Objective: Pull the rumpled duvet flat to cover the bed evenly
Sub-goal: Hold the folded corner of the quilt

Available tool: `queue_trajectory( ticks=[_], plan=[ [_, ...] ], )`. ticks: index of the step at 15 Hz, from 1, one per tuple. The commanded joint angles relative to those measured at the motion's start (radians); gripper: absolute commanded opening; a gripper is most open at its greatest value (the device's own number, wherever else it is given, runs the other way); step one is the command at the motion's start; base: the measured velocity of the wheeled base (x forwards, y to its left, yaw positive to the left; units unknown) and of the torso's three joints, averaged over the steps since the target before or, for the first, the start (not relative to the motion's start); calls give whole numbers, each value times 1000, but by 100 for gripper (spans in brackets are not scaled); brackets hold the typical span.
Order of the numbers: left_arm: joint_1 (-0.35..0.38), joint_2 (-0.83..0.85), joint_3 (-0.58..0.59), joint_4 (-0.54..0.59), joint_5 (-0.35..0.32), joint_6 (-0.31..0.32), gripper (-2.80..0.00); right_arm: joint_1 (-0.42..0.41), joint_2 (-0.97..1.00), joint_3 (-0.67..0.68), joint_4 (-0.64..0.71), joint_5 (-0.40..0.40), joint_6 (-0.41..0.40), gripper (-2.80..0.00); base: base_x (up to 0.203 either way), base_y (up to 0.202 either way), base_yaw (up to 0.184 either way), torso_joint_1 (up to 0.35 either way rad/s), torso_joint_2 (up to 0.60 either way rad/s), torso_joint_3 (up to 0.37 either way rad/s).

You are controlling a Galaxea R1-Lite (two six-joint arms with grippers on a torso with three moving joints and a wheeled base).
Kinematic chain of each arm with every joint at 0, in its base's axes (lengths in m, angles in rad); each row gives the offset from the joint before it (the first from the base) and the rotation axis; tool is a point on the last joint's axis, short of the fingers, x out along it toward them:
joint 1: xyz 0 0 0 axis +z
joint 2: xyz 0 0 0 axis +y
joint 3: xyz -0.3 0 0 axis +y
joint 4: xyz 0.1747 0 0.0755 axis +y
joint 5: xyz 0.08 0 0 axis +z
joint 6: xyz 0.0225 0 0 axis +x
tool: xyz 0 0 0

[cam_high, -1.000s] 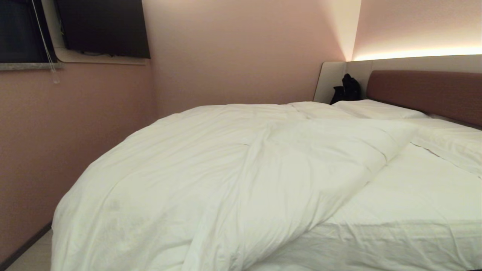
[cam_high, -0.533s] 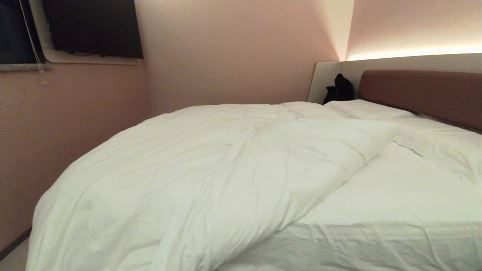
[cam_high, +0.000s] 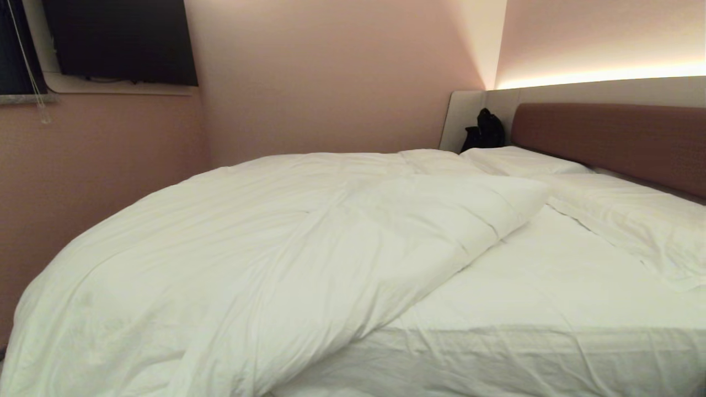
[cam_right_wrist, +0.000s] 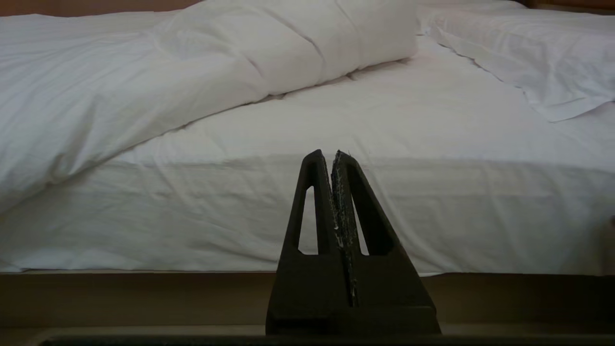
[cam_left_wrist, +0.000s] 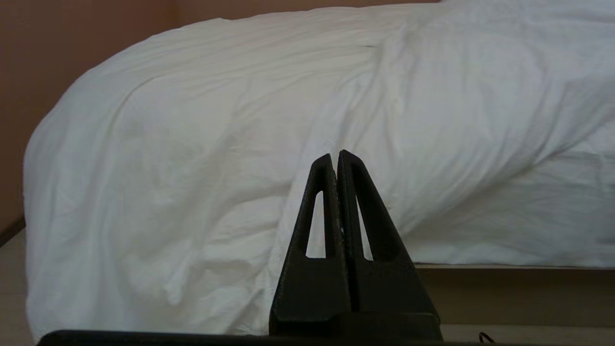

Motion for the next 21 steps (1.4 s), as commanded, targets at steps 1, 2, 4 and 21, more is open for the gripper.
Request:
queue_trajectory(
  ticks=[1, 2, 4, 21],
  plan=[
    [1, 0, 0, 0, -1, 0, -280, 0, 0, 0, 0, 0, 0, -280, 0, -192, 1, 2, -1, 2],
    [1, 0, 0, 0, -1, 0, -280, 0, 0, 0, 0, 0, 0, -280, 0, -192, -1, 2, 7, -7],
    [1, 0, 0, 0, 1, 0, -280, 0, 0, 0, 0, 0, 0, -280, 0, -194, 1, -1, 1, 3],
    [1, 0, 2, -2, 1, -5, -280, 0, 0, 0, 0, 0, 0, -280, 0, -159, -1, 2, 1, 2]
  ],
)
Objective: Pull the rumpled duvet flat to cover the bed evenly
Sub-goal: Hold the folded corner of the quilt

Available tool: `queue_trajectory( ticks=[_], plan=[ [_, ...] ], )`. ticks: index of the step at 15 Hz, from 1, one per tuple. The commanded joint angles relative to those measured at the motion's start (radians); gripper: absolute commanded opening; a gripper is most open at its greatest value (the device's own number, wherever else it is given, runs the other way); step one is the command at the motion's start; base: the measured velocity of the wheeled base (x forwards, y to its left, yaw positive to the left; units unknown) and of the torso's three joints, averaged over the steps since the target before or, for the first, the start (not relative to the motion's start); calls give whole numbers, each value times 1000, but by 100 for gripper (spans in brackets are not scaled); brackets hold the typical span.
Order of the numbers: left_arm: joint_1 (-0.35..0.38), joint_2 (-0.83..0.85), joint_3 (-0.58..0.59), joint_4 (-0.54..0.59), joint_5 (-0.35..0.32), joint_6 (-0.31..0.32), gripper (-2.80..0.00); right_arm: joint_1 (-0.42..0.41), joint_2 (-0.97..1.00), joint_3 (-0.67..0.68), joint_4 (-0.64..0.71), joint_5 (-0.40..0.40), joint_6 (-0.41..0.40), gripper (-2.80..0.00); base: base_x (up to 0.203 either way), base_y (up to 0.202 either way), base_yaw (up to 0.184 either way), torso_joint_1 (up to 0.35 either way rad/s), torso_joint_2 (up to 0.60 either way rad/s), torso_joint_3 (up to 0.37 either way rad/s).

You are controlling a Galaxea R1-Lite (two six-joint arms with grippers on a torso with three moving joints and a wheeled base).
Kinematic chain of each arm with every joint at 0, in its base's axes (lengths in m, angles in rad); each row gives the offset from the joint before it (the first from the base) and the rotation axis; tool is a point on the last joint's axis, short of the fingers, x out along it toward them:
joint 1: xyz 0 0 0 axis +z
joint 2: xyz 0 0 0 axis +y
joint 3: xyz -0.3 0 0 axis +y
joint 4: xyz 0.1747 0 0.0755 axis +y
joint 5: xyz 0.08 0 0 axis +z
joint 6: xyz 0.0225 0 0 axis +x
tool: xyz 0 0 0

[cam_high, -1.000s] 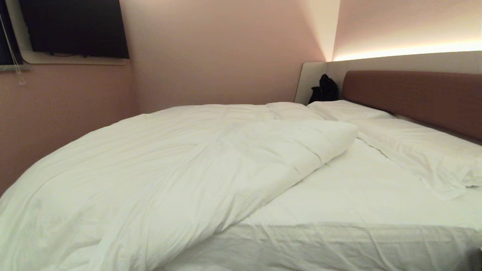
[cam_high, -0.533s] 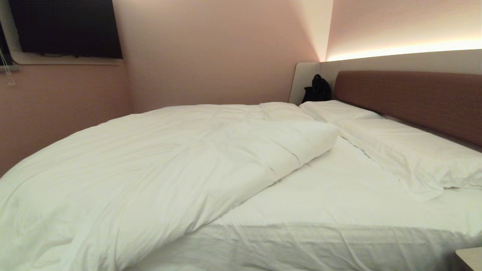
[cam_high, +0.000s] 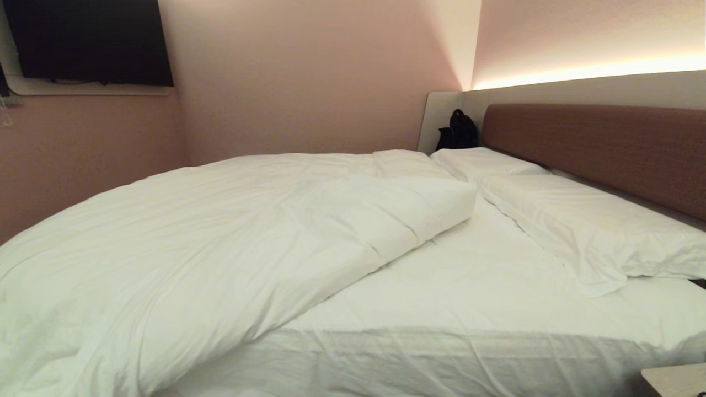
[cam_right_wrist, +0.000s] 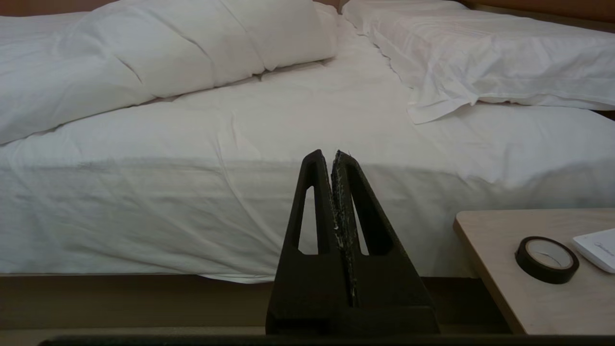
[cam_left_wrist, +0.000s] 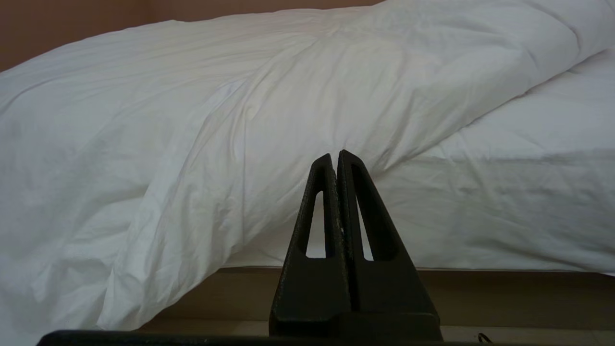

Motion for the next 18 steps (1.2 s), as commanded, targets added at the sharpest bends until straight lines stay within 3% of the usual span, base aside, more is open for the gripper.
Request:
queue_trajectory(
  ticks=[1, 18],
  plan=[
    [0, 0, 0, 0, -1, 0, -280, 0, 0, 0, 0, 0, 0, -280, 0, 0, 0, 0, 0, 0],
    [0, 0, -2, 3, -2, 2, -280, 0, 0, 0, 0, 0, 0, -280, 0, 0, 0, 0, 0, 0]
  ],
)
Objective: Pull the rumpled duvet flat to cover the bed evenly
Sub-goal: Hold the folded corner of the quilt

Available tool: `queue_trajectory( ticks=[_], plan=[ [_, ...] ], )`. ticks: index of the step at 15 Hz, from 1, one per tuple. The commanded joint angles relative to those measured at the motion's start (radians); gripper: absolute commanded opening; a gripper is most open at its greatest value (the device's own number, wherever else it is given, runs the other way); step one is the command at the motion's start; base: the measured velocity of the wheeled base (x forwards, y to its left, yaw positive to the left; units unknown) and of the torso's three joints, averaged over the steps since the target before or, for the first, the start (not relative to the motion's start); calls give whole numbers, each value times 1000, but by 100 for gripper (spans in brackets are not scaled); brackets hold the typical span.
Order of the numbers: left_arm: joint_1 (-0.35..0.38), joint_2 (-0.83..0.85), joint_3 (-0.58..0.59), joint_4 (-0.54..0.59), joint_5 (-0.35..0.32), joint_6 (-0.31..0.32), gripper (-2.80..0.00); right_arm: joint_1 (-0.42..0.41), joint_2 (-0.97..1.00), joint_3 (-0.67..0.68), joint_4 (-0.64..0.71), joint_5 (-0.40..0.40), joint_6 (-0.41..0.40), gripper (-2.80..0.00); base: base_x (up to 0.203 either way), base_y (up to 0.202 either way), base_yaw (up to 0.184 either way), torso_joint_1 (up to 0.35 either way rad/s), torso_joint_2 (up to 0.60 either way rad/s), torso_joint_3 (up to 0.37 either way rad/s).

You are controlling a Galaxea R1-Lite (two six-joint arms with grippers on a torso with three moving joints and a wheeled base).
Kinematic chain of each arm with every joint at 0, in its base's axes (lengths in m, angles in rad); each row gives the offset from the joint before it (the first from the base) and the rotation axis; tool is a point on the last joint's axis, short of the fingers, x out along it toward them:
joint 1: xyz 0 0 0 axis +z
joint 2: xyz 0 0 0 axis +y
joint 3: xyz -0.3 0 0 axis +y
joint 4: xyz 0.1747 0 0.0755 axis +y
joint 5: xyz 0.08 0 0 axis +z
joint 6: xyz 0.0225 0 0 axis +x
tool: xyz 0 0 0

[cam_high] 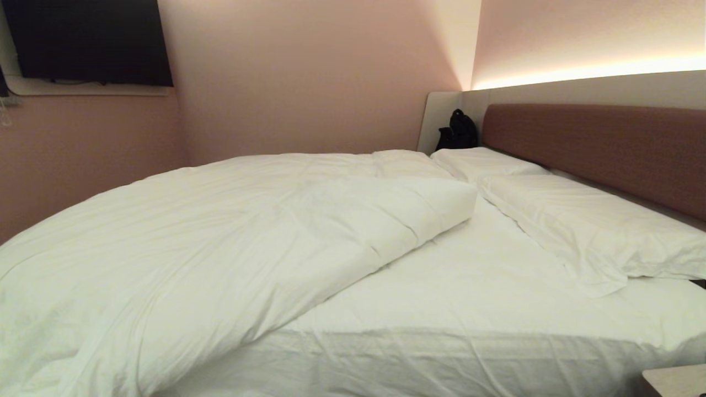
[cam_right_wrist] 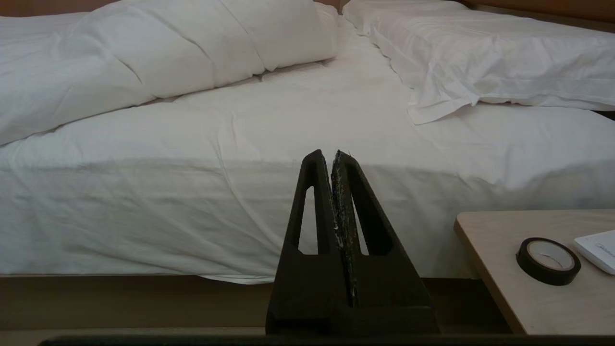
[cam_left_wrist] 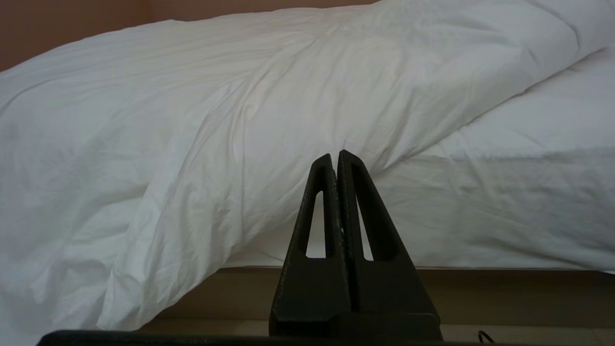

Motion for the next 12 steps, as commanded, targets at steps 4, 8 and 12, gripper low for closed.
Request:
queue_trajectory(
  ticks=[4, 8, 12],
  plan=[
    [0, 6, -69, 16, -12, -2, -280, 0, 0, 0, 0, 0, 0, -280, 0, 0, 0, 0, 0, 0],
    [-4, 256, -296, 86, -36, -129, -280, 0, 0, 0, 0, 0, 0, -280, 0, 0, 0, 0, 0, 0],
    [-6, 801, -500, 77, -48, -255, -280, 0, 0, 0, 0, 0, 0, -280, 0, 0, 0, 0, 0, 0]
  ],
)
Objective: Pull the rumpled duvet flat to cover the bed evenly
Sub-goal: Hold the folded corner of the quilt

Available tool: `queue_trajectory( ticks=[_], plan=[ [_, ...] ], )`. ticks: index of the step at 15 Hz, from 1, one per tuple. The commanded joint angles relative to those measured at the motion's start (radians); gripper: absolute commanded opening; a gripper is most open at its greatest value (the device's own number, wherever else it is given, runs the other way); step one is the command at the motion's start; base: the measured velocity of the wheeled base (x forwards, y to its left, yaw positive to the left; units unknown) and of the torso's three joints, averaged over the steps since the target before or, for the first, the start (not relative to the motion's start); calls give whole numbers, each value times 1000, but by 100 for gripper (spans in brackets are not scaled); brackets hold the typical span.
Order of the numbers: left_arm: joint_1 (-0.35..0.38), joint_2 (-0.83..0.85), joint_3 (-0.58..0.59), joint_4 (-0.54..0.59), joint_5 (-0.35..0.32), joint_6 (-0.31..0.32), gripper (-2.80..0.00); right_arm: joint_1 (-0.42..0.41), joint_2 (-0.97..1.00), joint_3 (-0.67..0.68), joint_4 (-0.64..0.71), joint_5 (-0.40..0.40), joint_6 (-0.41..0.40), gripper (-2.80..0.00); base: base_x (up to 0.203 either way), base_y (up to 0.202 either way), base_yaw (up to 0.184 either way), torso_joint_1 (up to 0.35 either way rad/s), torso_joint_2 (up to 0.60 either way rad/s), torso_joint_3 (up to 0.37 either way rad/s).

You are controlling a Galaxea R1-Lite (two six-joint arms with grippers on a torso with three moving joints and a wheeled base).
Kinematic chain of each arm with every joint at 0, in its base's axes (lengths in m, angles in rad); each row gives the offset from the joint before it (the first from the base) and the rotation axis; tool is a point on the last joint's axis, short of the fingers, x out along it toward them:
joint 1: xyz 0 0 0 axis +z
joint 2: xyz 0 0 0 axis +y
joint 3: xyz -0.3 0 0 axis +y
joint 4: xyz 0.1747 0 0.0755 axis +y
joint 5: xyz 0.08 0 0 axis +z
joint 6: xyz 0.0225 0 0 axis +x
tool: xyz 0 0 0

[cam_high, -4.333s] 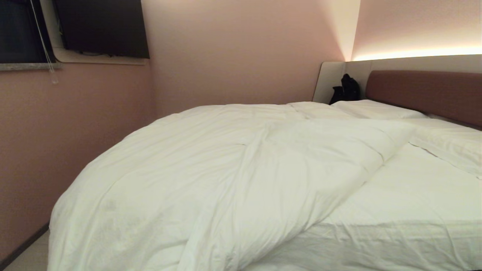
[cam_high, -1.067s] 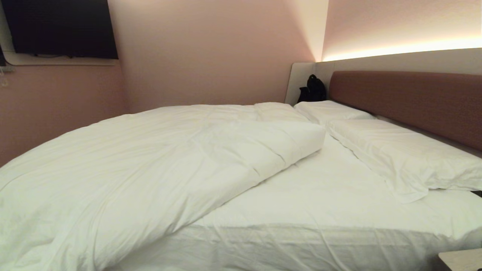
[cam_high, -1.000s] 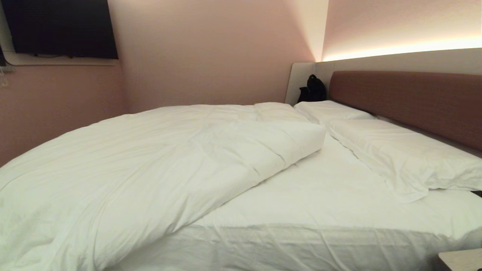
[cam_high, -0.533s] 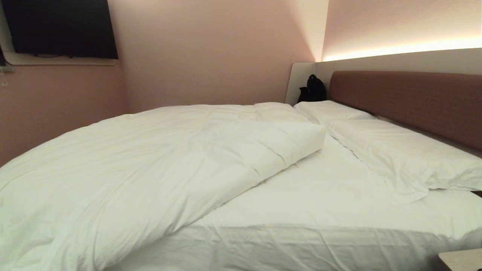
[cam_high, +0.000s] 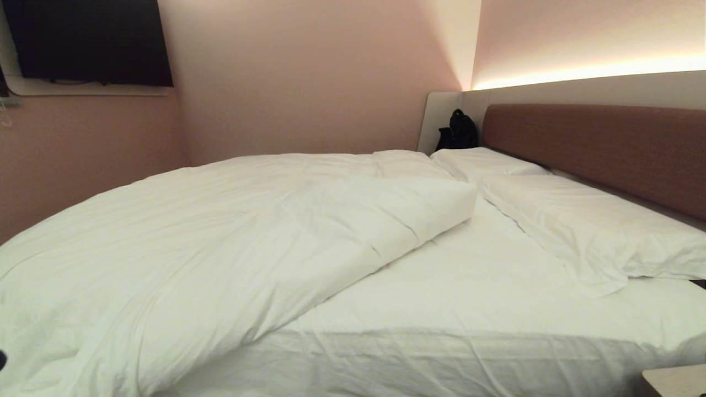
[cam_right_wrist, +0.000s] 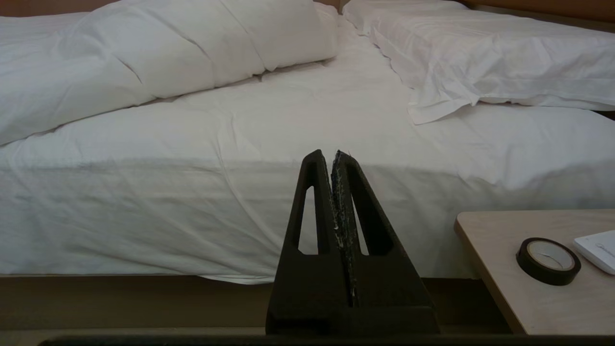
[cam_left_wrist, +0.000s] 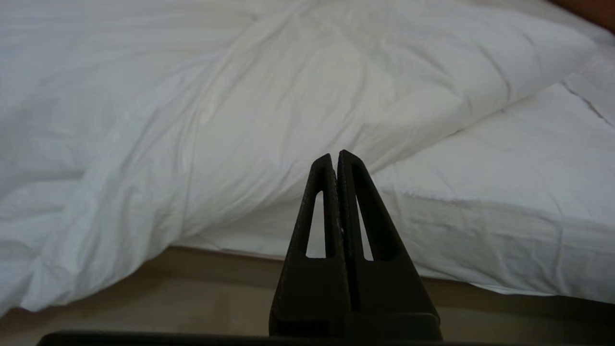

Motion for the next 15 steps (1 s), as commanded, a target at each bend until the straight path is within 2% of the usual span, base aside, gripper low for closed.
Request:
queue_trajectory(
  ticks=[1, 4, 6, 10, 13, 15],
  plan=[
    [-1, 381, -94, -22, 0, -26, -280, 0, 0, 0, 0, 0, 0, -280, 0, 0, 0, 0, 0, 0],
    [11, 751, -227, -103, 2, -61, -280, 0, 0, 0, 0, 0, 0, -280, 0, 0, 0, 0, 0, 0],
    [27, 958, -317, -162, 2, -62, -280, 0, 0, 0, 0, 0, 0, -280, 0, 0, 0, 0, 0, 0],
    [45, 1300, -513, -283, 2, 30, -280, 0, 0, 0, 0, 0, 0, -280, 0, 0, 0, 0, 0, 0],
    [49, 1485, -662, -305, 5, 82, -280, 0, 0, 0, 0, 0, 0, -280, 0, 0, 0, 0, 0, 0],
    [50, 1585, -749, -290, 40, 120, -280, 0, 0, 0, 0, 0, 0, -280, 0, 0, 0, 0, 0, 0]
  ],
)
